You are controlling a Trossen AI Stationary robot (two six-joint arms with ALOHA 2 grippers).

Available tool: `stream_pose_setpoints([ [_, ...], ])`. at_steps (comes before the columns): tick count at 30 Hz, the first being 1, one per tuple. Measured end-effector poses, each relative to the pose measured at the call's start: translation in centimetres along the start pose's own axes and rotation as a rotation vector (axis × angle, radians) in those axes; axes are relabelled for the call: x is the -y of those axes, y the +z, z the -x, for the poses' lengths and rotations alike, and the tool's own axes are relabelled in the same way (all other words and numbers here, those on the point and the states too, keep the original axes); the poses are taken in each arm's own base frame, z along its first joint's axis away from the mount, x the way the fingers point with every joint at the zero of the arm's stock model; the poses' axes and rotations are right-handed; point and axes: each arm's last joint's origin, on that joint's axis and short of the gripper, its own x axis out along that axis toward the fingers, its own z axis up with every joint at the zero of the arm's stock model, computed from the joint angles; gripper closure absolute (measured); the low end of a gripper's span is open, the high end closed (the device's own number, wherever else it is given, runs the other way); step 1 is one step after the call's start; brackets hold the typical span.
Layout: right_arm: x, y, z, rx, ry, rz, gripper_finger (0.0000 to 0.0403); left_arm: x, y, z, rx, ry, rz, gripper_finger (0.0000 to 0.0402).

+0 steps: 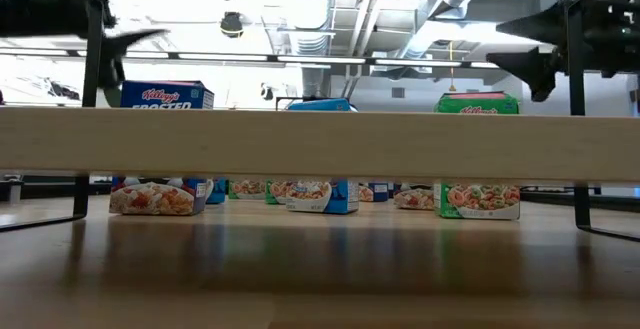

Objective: Stack cereal on shelf
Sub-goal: Put the top light blue cereal box on the shelf

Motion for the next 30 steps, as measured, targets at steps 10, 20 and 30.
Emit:
stream_pose_setpoints([
  [10, -1.6, 5.9, 0.6, 0.299, 0.05, 0.014, 0.0127, 3.7, 3.4, 0.5, 0.349, -0.134, -0.029, 0.0187],
  [20, -4.8, 15.5, 0.3, 0.316, -0.107, 0.249, 0.0127, 10.3, 6.1, -2.8, 0.336, -0.023, -0.34, 0.0168],
  [30, -6.1, 19.8, -5.9, -0.091, -0.257, 0.493, 0.0127, 16.7, 7.2, -8.0, 0.023, 0.144, -0.58, 0.0078],
])
